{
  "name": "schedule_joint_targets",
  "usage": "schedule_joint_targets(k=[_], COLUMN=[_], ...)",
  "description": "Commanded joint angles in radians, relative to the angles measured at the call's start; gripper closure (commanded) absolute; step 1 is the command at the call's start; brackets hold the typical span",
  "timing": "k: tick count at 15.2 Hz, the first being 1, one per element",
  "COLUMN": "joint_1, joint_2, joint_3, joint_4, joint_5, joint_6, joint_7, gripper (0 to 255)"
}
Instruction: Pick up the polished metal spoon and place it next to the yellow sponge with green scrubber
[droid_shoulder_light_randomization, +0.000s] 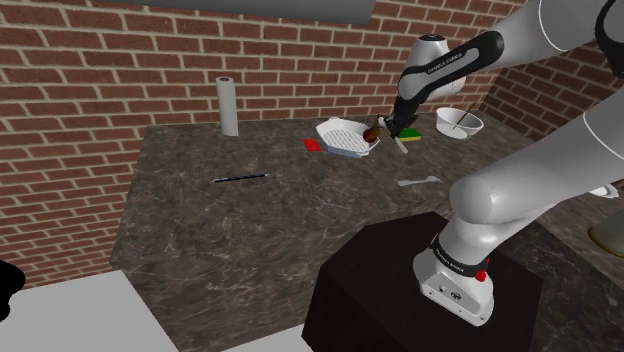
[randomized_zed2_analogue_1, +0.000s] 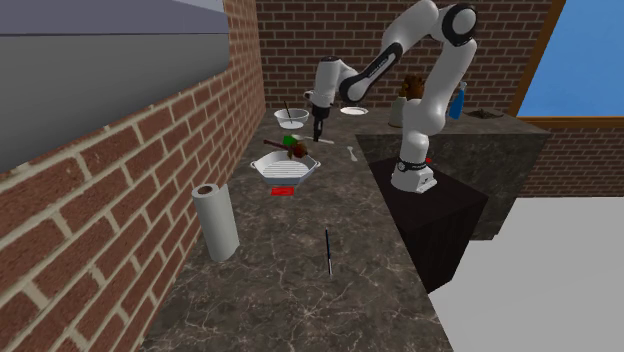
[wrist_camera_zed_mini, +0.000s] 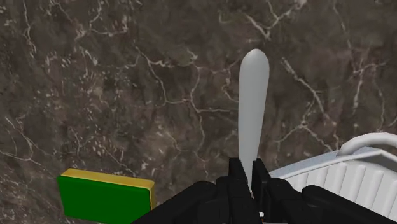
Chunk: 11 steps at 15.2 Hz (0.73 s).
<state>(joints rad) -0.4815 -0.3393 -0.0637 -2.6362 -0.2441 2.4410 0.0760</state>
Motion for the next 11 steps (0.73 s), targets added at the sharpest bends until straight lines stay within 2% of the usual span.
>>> schedule_joint_targets(k=[1,6,11], joint_1=[-0.025,-0.071,-0.103], joint_2=[0.020,0.083,0.169], joint_3=[-0.046,-0.145,-0.239], joint_4=[0.016,0.076,0.164], joint_5=[-0.008,-0.003,0.036], joint_6=[0.014,0.038,0.053], joint_7=[-0.064,-0.210,-0.367], gripper=[255,255,255])
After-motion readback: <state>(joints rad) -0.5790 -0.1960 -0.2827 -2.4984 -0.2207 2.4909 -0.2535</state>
